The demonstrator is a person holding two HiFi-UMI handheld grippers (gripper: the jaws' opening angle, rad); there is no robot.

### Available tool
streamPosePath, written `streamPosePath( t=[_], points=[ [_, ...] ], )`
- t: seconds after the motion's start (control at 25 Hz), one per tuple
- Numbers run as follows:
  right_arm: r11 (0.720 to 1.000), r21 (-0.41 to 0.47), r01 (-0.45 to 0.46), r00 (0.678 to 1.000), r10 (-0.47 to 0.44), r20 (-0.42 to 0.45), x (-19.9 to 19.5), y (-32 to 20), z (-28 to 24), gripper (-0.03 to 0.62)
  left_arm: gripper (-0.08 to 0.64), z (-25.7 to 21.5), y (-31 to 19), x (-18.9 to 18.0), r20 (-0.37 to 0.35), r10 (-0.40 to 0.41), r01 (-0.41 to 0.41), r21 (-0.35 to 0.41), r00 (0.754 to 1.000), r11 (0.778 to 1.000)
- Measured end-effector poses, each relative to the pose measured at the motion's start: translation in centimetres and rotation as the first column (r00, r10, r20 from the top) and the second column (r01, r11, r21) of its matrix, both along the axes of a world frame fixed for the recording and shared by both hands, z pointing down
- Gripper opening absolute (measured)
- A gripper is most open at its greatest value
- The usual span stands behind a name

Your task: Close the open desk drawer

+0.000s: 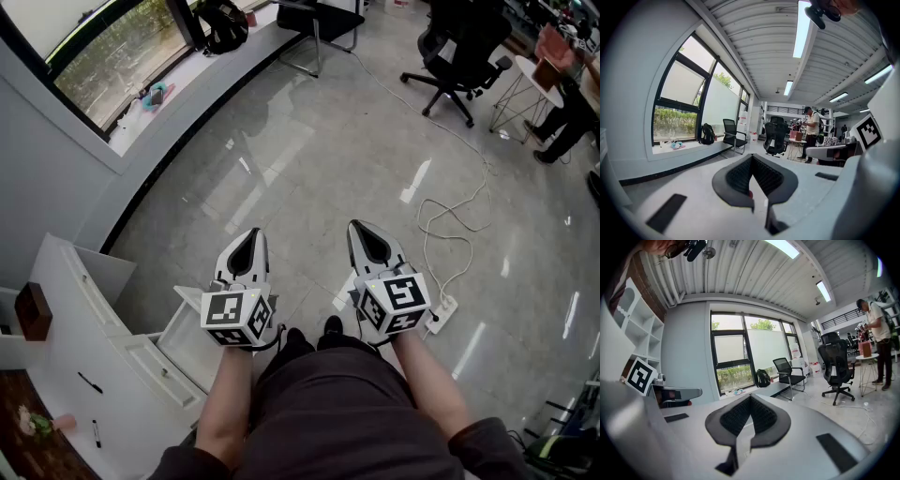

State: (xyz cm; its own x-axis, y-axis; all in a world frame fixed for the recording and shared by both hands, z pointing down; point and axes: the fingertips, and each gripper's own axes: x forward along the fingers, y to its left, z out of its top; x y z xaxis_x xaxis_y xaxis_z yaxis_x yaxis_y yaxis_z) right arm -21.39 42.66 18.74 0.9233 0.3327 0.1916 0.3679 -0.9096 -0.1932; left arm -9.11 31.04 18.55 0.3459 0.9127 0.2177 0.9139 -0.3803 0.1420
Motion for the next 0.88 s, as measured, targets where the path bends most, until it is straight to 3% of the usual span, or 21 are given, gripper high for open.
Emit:
streamPosePath(
  t=[0.24, 0.56, 0.72, 0.88],
  points=[
    [1.0, -0.018, -0.008, 1.0, 0.008, -0.019, -0.6, 1.1, -0.5, 0.005, 0.009, 0.0, 0.4, -0.3, -0.006, -0.011, 0.011, 0.006, 1.0, 1.0],
    [0.999, 0.039, -0.035, 0.999, 0.035, 0.007, -0.7, 2.5, 1.0, 0.005, 0.009, 0.4, 0.0, 1.2, 0.008, -0.077, 0.077, 0.001, 0.997, 0.997],
    [0.998, 0.063, 0.0, 1.0, -0.001, 0.022, 1.4, 2.2, 2.0, 0.005, 0.009, 1.8, -1.2, 3.3, 0.01, -0.134, 0.133, 0.033, 0.991, 0.991],
    [0.996, 0.06, 0.064, 0.997, -0.066, 0.038, 7.0, 2.3, 2.7, 0.005, 0.009, 3.2, -2.0, 7.8, 0.004, -0.208, 0.207, 0.048, 0.978, 0.977]
  ],
)
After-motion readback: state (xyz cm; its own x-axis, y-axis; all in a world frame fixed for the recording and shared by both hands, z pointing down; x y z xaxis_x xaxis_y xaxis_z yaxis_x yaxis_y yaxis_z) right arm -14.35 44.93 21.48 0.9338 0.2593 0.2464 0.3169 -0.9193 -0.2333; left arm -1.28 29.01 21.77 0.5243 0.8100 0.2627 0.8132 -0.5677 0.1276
